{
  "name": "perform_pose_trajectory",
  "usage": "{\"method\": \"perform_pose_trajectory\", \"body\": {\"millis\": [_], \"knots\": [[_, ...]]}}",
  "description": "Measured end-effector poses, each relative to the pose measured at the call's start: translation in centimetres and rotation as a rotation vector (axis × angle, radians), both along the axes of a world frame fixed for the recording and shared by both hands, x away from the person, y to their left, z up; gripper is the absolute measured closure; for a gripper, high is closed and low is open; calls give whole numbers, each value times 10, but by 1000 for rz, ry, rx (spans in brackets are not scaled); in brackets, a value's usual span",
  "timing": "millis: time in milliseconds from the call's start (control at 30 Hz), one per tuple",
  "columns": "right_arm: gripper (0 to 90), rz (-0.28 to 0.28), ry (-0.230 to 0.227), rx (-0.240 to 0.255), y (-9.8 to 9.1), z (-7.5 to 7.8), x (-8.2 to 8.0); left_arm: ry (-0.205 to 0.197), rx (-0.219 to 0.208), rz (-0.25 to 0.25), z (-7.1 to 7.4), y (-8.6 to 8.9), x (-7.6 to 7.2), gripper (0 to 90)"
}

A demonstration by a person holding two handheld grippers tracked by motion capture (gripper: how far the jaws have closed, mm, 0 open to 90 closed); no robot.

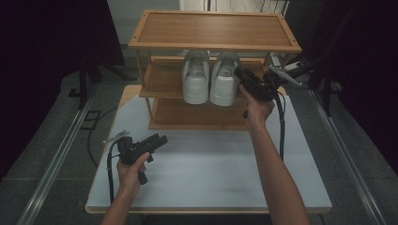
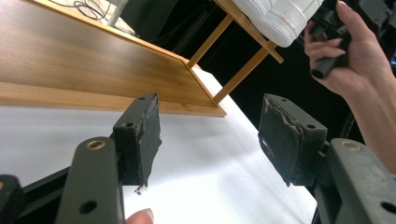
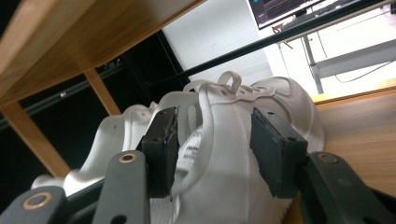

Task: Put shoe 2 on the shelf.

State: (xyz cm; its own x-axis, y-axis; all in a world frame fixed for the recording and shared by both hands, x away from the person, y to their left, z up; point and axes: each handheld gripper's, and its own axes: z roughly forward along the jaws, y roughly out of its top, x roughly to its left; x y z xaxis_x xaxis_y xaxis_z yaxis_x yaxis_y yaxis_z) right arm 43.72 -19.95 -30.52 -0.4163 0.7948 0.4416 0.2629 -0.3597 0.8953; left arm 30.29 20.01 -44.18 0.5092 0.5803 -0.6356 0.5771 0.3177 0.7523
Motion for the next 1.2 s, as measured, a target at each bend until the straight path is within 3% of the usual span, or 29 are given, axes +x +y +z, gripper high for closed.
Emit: {"method": "perform_pose_trajectory", "body": {"millis": [367,500,567,800,1033,1200], "knots": [[489,40,-78,-119,-19,-3,-49,-6,1,-2,2,0,-2,382],[488,69,-102,-122,-31,-13,-77,-8,0,-1,3,-1,-3,382],[487,72,-105,-122,-33,-16,-82,-5,-4,0,3,-1,-4,381],[485,99,-136,-126,-51,-45,-119,-10,-2,-3,4,0,-4,382],[482,94,-143,-149,-61,-70,-138,-9,0,-3,4,-2,-4,382],[471,104,-155,-142,-61,-73,-141,-10,3,-10,4,-3,-4,381]]}}
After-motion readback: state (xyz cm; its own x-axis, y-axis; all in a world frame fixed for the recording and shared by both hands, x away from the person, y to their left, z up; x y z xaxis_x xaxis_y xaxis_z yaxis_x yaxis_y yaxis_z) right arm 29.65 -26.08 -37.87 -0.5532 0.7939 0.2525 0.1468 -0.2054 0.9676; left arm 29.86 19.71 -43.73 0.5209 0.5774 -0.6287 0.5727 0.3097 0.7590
